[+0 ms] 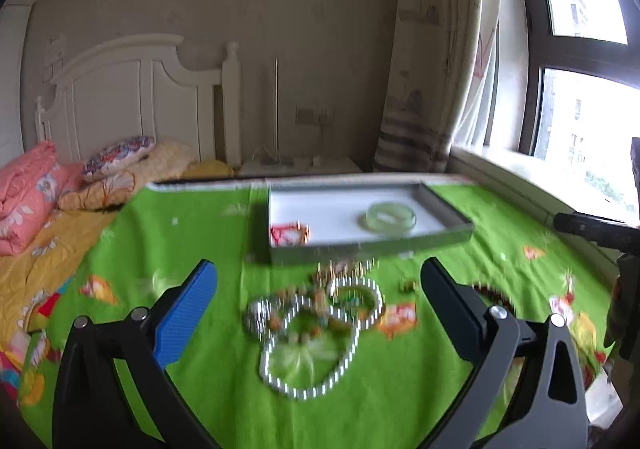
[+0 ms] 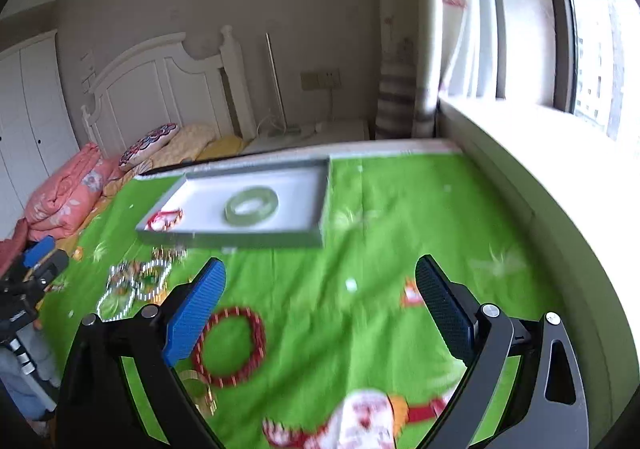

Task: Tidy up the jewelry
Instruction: 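Withdraw both tools from the tray back toward the remaining jewelry, then grasp the gold ring beside the dark red bead bracelet with the right tool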

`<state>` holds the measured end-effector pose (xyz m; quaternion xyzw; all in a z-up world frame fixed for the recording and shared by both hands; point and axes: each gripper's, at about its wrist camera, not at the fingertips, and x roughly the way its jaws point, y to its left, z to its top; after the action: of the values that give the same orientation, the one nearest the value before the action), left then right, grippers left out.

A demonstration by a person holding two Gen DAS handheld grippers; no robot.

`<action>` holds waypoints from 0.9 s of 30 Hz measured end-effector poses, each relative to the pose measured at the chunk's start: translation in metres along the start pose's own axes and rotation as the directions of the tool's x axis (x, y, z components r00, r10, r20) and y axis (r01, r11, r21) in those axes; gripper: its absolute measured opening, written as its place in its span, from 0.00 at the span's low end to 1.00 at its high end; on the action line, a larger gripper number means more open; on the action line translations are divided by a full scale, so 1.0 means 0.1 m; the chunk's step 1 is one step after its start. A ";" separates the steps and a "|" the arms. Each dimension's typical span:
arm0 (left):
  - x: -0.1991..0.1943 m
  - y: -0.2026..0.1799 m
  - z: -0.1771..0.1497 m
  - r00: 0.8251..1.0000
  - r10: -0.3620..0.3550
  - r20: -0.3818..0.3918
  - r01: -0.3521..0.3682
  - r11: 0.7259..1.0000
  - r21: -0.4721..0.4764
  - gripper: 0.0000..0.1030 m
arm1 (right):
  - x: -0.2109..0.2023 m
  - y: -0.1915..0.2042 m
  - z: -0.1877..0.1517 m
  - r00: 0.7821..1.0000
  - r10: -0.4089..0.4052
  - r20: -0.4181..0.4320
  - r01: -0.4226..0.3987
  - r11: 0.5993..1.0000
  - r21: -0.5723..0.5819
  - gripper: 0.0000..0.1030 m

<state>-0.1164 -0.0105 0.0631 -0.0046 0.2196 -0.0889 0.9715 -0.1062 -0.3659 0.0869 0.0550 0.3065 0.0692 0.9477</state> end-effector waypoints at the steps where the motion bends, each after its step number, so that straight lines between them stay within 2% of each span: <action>1: 0.00 -0.01 -0.06 1.000 -0.009 -0.019 0.009 1.000 -0.007 0.98 | -0.01 -0.02 -0.06 1.000 0.008 -0.010 -0.008 1.000 0.001 0.89; 4: -0.04 -0.09 -0.21 0.997 -0.054 -0.058 0.054 0.999 -0.003 0.98 | -0.05 -0.05 -0.30 0.998 0.050 -0.032 -0.050 0.999 0.008 0.89; 7: -0.09 -0.28 -0.33 0.989 -0.117 -0.090 0.123 0.990 0.073 0.98 | -0.08 -0.01 -0.50 0.980 0.185 -0.073 -0.185 0.983 0.008 0.89; 9: -0.09 -0.40 -0.39 0.984 -0.144 -0.101 0.155 0.982 0.108 0.98 | -0.12 0.12 -0.63 0.959 0.258 -0.116 -0.264 0.964 -0.042 0.89; 12: 0.01 -0.46 -0.46 0.980 -0.141 -0.142 0.156 0.982 0.102 0.98 | -0.16 0.39 -0.78 0.941 0.296 -0.163 -0.321 0.935 -0.151 0.89; 15: 0.08 -0.44 -0.48 0.973 -0.139 -0.181 0.153 0.986 0.064 0.98 | -0.10 0.65 -0.85 0.943 0.263 -0.203 -0.308 0.923 -0.232 0.89; 20: 0.19 -0.43 -0.48 0.968 -0.056 -0.244 0.076 0.994 0.073 0.98 | 0.01 0.94 -0.86 0.956 0.192 -0.222 -0.257 0.913 -0.317 0.89; 27: 0.21 -0.43 -0.48 0.968 -0.045 -0.247 0.068 0.994 0.085 0.98 | 0.08 1.07 -0.79 0.966 0.149 -0.212 -0.221 0.899 -0.379 0.89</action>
<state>-0.1257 -0.0552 0.0132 0.0451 0.3331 -0.1267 0.9332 -0.1570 -0.2541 0.0347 -0.1170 0.3626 0.2249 0.8968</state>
